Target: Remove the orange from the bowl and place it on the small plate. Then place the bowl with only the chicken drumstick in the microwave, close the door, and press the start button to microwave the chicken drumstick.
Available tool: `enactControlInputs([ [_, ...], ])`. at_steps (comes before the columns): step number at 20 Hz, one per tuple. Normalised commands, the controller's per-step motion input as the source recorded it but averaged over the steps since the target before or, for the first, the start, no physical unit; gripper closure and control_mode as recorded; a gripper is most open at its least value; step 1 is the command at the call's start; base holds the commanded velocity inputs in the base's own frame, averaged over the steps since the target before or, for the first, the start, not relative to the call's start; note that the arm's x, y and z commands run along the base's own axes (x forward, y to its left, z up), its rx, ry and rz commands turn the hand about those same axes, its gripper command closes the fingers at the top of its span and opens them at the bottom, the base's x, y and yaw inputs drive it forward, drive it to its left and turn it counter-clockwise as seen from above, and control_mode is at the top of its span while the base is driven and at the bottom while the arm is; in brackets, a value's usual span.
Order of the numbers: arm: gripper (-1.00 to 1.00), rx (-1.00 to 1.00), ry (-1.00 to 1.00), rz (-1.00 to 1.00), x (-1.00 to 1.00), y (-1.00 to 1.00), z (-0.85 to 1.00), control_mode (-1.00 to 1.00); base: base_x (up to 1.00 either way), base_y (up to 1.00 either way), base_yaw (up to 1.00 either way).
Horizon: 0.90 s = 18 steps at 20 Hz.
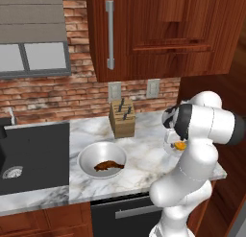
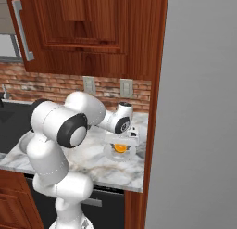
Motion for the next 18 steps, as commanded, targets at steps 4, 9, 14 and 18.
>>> enactControlInputs([
  [4, -1.0, -0.01, 0.0, -0.05, 0.01, 0.13, -0.05, -1.0, 0.0, 0.0, 0.0],
  [9, -1.0, -0.01, -0.11, -0.06, -0.3, 0.04, 0.1, -1.0, 0.0, 0.0, 0.0],
  [14, -1.0, -0.04, -0.04, -0.07, -0.07, 0.1, 0.23, -1.0, 0.0, 0.0, 0.0],
  [18, -1.0, -0.04, -0.01, -0.04, 0.0, 0.09, 0.55, -1.0, 0.0, 0.0, 0.0],
])
